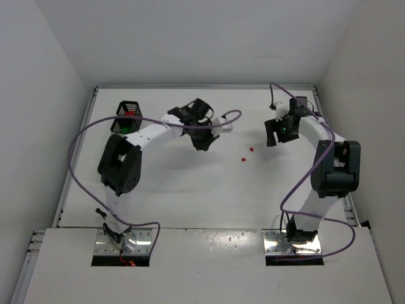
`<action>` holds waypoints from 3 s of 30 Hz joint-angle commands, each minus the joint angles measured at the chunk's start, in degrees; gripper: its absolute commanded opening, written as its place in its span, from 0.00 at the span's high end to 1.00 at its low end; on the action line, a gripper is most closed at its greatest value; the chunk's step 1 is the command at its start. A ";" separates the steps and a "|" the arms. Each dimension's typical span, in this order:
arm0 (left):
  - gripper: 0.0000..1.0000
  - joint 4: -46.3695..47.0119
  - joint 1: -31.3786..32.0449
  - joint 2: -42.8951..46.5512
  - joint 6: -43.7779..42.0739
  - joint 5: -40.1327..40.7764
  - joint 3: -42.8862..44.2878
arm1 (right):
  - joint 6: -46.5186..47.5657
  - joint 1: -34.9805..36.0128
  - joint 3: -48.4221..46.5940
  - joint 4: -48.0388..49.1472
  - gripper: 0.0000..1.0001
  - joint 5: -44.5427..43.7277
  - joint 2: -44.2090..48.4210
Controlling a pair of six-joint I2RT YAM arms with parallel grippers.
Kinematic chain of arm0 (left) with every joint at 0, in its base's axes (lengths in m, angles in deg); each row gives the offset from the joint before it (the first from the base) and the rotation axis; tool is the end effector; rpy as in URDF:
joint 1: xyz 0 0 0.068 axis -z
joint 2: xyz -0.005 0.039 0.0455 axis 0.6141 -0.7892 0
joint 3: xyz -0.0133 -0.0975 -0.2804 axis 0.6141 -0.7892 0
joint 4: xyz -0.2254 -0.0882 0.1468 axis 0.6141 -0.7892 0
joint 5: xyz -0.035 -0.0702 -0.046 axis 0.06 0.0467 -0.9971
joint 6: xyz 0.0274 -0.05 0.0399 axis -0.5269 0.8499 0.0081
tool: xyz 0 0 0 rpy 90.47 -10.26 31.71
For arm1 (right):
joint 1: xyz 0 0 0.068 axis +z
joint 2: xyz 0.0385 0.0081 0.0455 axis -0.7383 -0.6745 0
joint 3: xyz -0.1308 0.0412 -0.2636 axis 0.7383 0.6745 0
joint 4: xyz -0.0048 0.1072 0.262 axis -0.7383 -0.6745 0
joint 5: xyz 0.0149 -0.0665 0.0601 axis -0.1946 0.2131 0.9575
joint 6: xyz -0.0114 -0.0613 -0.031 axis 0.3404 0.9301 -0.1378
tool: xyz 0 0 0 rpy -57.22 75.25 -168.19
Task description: Sort the legos into containers by color
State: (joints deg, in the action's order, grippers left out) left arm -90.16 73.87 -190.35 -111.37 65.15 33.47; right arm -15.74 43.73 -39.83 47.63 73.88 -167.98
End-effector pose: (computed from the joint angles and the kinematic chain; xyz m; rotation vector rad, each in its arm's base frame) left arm 0.3690 -0.2904 0.2194 1.4811 2.2013 -0.4850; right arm 0.3951 -0.0144 0.1830 -0.2456 2.6422 0.2024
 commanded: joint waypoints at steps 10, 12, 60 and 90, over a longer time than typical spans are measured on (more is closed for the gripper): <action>1.00 -12.21 -24.89 26.36 9.01 -9.02 -5.86 | -0.15 4.90 -7.38 0.21 0.28 5.09 -4.30; 1.00 -14.85 -30.59 28.55 9.01 -9.03 -6.92 | -0.15 5.61 -8.00 0.20 0.28 5.09 -4.92; 0.41 -15.12 -33.64 27.26 6.02 -9.20 -7.28 | -1.89 8.96 -3.70 4.77 0.24 -2.73 -3.52; 0.68 9.66 12.09 -20.56 17.44 -1.30 23.57 | -13.95 -13.54 11.61 1.87 0.18 1.31 11.16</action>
State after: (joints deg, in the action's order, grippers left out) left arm -82.14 86.29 -210.06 -94.58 62.57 54.08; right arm -28.92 30.88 -27.68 48.96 73.16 -159.20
